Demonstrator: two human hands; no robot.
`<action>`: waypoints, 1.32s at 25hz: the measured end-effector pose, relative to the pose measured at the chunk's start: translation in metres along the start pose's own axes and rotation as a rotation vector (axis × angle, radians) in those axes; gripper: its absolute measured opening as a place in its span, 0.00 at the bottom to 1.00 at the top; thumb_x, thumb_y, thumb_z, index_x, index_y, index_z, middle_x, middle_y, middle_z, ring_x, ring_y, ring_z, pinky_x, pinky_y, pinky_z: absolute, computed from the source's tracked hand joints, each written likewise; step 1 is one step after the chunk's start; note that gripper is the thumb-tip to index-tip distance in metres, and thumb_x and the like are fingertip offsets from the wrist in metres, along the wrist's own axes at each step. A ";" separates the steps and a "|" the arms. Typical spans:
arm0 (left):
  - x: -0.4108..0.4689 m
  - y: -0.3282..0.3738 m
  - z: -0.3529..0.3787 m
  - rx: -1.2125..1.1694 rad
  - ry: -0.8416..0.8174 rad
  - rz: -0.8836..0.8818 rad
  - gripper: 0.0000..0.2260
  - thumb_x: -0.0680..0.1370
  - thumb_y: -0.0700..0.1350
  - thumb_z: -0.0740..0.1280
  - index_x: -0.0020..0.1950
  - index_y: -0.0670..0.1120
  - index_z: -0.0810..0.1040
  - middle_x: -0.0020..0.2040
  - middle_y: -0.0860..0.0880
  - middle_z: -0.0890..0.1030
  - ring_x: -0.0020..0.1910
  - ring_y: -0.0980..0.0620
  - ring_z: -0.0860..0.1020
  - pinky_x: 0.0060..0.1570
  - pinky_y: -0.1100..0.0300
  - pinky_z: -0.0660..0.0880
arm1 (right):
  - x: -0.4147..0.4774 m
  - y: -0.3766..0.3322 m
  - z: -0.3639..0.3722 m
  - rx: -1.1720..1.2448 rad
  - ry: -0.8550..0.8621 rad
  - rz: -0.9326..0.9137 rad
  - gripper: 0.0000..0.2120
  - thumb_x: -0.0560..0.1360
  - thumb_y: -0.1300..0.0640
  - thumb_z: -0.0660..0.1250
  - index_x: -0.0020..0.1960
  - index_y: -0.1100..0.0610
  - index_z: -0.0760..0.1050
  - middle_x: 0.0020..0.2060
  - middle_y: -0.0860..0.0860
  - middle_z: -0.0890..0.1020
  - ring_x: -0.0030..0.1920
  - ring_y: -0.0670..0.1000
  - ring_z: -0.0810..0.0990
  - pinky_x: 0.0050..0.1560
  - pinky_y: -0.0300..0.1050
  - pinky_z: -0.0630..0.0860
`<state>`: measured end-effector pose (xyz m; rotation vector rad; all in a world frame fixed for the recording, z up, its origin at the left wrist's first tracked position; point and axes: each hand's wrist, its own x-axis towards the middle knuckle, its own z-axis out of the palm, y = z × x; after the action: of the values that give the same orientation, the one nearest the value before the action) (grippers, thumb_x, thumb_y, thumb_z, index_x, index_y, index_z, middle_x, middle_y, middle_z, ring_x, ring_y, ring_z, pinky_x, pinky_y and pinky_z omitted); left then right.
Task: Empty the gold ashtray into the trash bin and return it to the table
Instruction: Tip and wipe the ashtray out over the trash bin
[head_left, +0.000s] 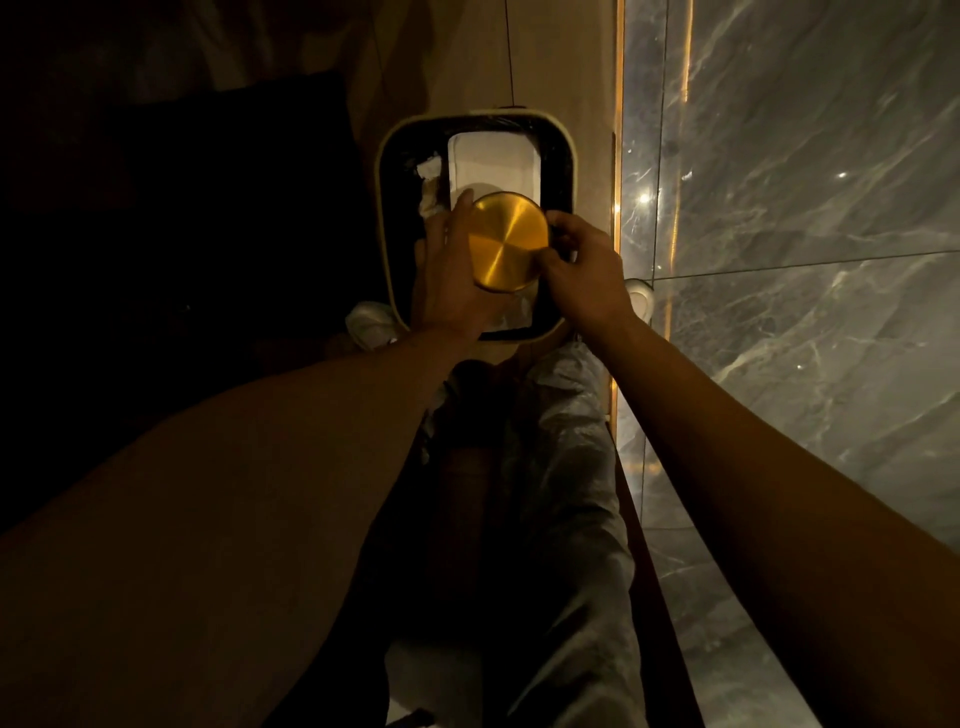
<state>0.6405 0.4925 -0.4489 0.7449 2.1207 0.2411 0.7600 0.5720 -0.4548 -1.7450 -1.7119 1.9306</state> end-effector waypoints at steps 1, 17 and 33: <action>0.001 0.000 -0.001 0.034 -0.011 0.020 0.50 0.65 0.54 0.79 0.79 0.48 0.53 0.75 0.41 0.60 0.73 0.38 0.63 0.67 0.42 0.68 | 0.000 0.000 -0.002 -0.026 0.000 -0.006 0.16 0.78 0.62 0.63 0.65 0.59 0.75 0.50 0.48 0.79 0.46 0.38 0.76 0.41 0.19 0.70; 0.016 0.009 -0.016 0.107 -0.137 0.109 0.52 0.63 0.54 0.81 0.79 0.44 0.56 0.76 0.43 0.65 0.74 0.44 0.65 0.70 0.52 0.64 | -0.001 0.001 -0.015 -0.453 -0.055 -0.221 0.22 0.81 0.53 0.59 0.73 0.57 0.65 0.65 0.58 0.73 0.60 0.52 0.73 0.57 0.40 0.68; 0.018 0.014 -0.027 0.082 -0.085 0.125 0.39 0.60 0.54 0.81 0.68 0.46 0.72 0.61 0.47 0.81 0.60 0.49 0.79 0.55 0.64 0.72 | 0.018 -0.013 -0.011 -0.936 -0.306 -0.699 0.25 0.84 0.53 0.50 0.77 0.64 0.52 0.77 0.63 0.56 0.78 0.61 0.52 0.78 0.56 0.53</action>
<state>0.6171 0.5161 -0.4382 0.9215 2.0166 0.1868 0.7539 0.5960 -0.4553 -0.6683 -3.0842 1.1654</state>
